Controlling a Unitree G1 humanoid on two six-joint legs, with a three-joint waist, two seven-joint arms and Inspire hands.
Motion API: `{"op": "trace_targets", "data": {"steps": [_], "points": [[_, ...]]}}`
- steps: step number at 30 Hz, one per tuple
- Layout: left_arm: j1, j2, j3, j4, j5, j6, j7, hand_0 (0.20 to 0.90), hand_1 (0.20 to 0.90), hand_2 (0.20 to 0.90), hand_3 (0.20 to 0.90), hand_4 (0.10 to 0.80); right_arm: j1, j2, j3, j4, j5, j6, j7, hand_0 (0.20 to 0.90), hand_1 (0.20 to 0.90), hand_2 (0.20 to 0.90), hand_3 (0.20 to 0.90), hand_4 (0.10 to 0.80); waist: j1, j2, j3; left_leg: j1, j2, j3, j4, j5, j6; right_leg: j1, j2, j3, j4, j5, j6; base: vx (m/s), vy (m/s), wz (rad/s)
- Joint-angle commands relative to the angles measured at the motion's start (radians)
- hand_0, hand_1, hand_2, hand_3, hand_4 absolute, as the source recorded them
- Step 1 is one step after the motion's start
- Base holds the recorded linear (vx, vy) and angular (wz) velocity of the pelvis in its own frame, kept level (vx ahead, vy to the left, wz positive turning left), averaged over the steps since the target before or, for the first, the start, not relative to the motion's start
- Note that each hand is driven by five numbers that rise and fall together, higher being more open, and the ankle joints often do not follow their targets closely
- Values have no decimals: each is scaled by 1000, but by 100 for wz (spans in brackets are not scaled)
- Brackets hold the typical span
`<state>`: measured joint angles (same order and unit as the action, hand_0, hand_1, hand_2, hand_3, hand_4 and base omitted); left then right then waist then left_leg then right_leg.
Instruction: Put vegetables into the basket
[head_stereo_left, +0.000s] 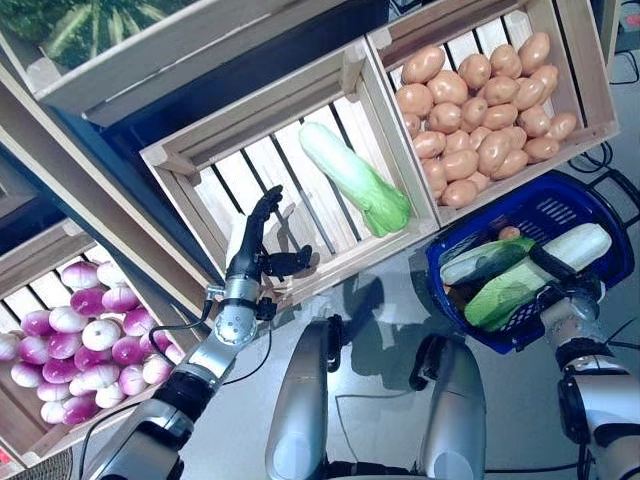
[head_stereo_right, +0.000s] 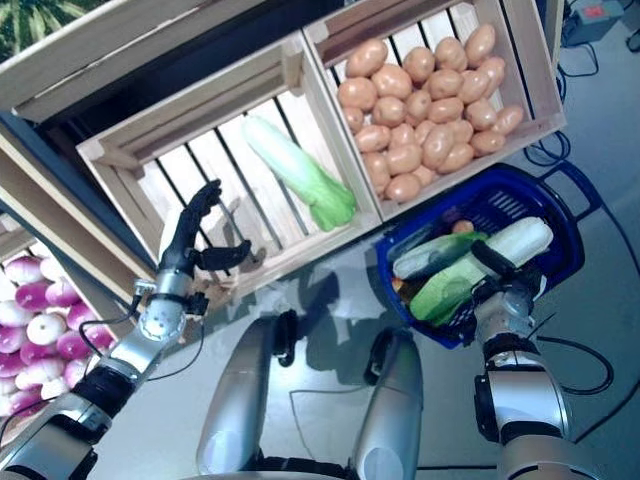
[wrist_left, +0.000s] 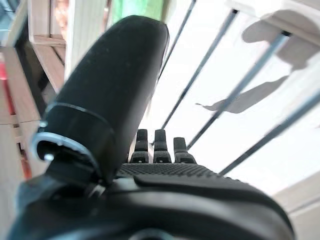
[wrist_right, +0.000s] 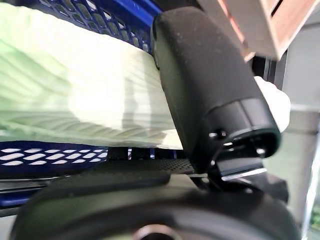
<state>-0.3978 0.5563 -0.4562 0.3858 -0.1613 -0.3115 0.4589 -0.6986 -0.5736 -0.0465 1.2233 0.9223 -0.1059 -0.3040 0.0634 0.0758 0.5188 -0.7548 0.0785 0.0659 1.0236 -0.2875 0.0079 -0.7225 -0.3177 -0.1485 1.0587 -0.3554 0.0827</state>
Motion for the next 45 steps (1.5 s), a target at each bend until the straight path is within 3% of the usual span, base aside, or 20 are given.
{"op": "trace_targets", "data": {"steps": [1, 6, 11, 19, 25, 28, 35, 40, 45], "points": [[-96, 45, 30, -124, 42, -135, 68, 900, 900, 900, 900, 800, -58, -78, -41, 28, 81, -15, -28, 900, 900, 900, 900, 800, -3, 17, -34, 61, 38, -35, 26, -122, -36, 53, -37, 29, 17, 2, -27, -33, 1, 2], [-142, 78, 20, -160, 139, -140, 111, 900, 900, 900, 900, 800, -65, -77, -50, 46, 161, -8, 28, 900, 900, 900, 900, 800, -9, 21, -46, 44, 40, -38, 52, -130, -39, 30, -42, 31, 40, -5, -28, -10, 0, 2], [-184, 135, 30, -190, 193, -129, 147, 900, 900, 900, 900, 800, -59, -94, -41, 59, 123, 20, 47, 900, 900, 900, 900, 800, -16, 18, -62, 40, 49, -33, 59, -131, -42, 19, -42, 31, 54, -11, -30, 0, 0, 0], [-266, 263, 46, -224, 349, -63, 200, 900, 900, 900, 900, 800, -49, -128, 22, 61, -45, 32, 110, 900, 900, 900, 900, 800, -22, 2, -94, 66, 73, -30, 44, -127, -50, 42, -42, 24, 40, -10, -31, 26, -13, -3], [-369, 350, -12, -144, 444, 19, 174, 900, 900, 900, 900, 800, -70, -154, 73, 21, -98, -14, 107, 900, 900, 900, 900, 800, -45, -3, -102, 60, 95, -18, 50, -122, -55, 31, -39, 33, 47, -8, -27, 30, 8, -7], [-445, 386, -77, -31, 443, 66, 175, 900, 900, 900, 900, 800, -84, -146, 108, -93, -95, -52, 108, 900, 900, 900, 900, 800, -75, 0, -96, 42, 110, -6, 60, -119, -61, -1, -34, 55, 62, -10, -24, -13, 102, -15], [-488, 422, -156, 135, 588, 200, 150, 900, 900, 900, 900, 800, -38, -121, 206, -376, -190, -94, 123, 900, 900, 900, 900, 800, -132, 15, -79, 26, 126, 26, 48, -106, -78, -47, -20, 102, 58, -1, -14, -13, 144, -22], [-489, 437, -149, 203, 618, 260, 112, 900, 900, 900, 900, 800, 15, -134, 220, -602, -199, -143, 110, 900, 900, 900, 900, 800, -165, 15, -57, 10, 138, 44, 39, -98, -87, -76, -8, 130, 44, 13, -4, -49, 132, -16], [-477, 407, -104, 302, 633, 294, 101, 900, 900, 900, 900, 800, 83, -62, 179, -843, -172, -199, 150, 900, 900, 900, 900, 800, -198, 11, -33, -8, 149, 57, 34, -98, -97, -101, 5, 154, 36, 17, 9, -38, 109, -14]]}}
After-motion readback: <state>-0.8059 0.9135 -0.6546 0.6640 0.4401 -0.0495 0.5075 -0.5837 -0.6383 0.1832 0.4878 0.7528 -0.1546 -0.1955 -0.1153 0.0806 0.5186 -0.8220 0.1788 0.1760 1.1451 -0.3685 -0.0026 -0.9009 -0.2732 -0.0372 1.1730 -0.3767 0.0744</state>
